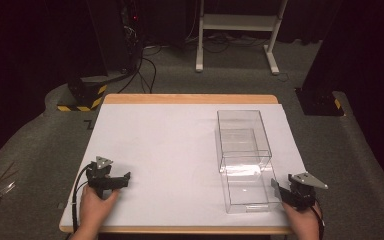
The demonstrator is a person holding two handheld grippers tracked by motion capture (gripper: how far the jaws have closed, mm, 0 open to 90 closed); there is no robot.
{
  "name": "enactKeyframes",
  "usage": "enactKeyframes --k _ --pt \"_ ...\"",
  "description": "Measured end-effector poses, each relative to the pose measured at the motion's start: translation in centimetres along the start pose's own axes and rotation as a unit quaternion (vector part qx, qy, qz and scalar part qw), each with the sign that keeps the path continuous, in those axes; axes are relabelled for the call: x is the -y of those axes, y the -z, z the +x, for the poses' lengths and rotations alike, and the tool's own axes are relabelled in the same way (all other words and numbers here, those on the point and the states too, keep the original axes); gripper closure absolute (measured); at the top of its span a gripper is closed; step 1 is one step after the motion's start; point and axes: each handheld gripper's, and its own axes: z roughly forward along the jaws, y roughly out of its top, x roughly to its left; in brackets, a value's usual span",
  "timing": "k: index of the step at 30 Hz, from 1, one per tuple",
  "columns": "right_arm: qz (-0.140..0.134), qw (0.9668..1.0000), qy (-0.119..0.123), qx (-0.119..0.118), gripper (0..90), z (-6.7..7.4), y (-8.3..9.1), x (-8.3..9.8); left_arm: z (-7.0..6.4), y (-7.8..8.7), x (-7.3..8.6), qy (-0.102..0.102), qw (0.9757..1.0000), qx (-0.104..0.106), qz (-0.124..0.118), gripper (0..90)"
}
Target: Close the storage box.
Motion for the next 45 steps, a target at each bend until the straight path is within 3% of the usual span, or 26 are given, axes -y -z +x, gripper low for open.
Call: enactKeyframes --k 28,32,45 --pt "-0.011 0.9999 -0.006 -0.006 33.4 -0.1 0.3 0.0 0.0 0.0 0.0 0.001 1.0 0.0 0.0 0.6" --pt "-0.015 0.9998 0.007 -0.006 33.6 0.2 0.4 -0.1 0.0 0.0 0.0 0.001 1.0 0.0 -0.001 0.6" --pt "-0.032 0.9993 0.01 -0.015 34.3 0.0 1.7 -0.8 0.0 0.0 0.0 0.001 1.0 0.0 0.0 0.6"
